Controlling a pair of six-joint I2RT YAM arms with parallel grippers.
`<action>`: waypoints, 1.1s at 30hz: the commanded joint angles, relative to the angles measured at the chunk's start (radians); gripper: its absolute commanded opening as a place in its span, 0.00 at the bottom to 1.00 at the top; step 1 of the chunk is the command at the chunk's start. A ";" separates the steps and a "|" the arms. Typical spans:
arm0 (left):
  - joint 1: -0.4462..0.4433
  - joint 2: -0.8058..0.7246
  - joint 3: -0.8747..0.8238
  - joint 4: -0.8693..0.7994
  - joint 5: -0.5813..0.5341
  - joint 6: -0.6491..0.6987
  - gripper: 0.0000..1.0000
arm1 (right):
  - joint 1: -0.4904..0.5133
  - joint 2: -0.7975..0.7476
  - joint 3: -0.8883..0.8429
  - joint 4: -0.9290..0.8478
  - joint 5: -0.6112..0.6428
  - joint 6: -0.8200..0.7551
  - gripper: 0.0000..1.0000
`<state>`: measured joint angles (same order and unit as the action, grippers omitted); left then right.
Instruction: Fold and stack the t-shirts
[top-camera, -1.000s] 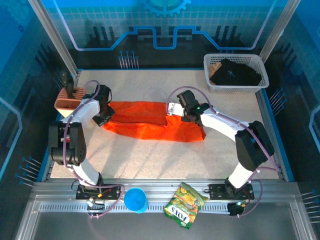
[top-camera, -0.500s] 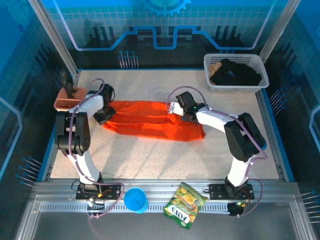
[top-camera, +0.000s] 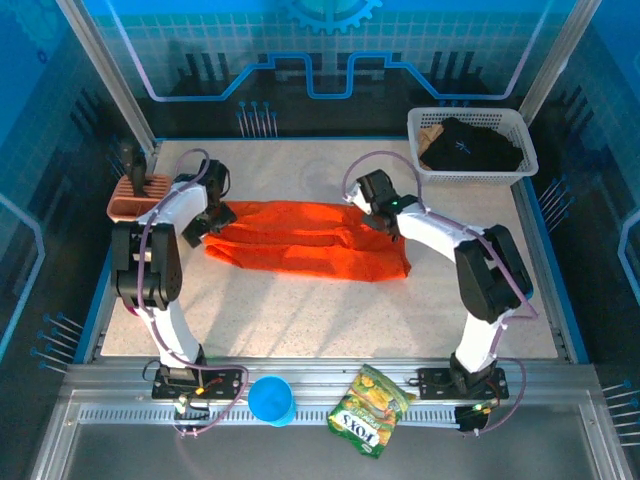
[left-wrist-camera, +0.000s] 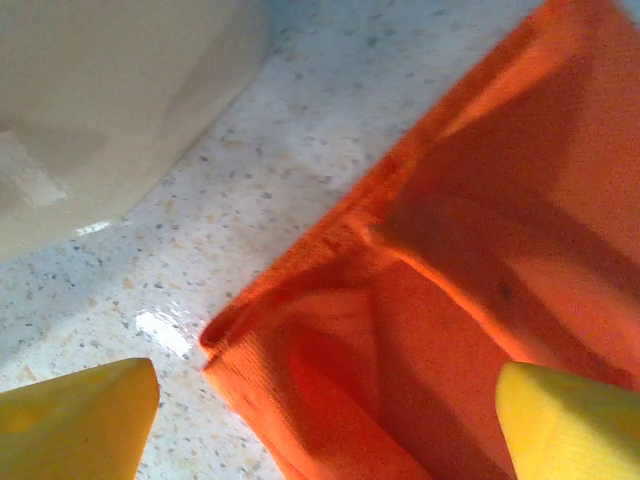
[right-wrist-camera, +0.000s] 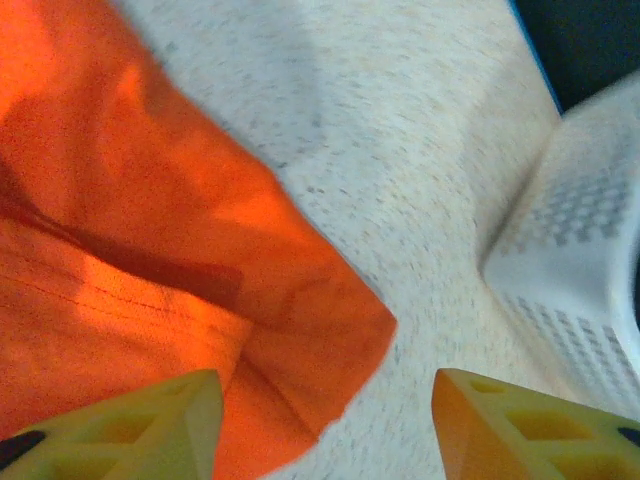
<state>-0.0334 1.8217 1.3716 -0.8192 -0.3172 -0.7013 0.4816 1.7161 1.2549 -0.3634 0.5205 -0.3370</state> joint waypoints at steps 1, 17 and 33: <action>-0.040 -0.092 0.046 -0.054 0.034 0.035 0.90 | -0.037 -0.165 0.021 -0.214 -0.047 0.403 0.60; -0.151 0.148 0.257 0.019 0.222 0.137 0.25 | -0.074 -0.388 -0.508 0.003 -0.640 1.094 0.19; -0.148 0.377 0.281 0.014 0.083 0.151 0.21 | -0.136 -0.187 -0.549 0.086 -0.579 1.126 0.16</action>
<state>-0.1772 2.1929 1.6852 -0.7918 -0.1978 -0.5571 0.3801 1.4899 0.6949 -0.3008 -0.0715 0.7856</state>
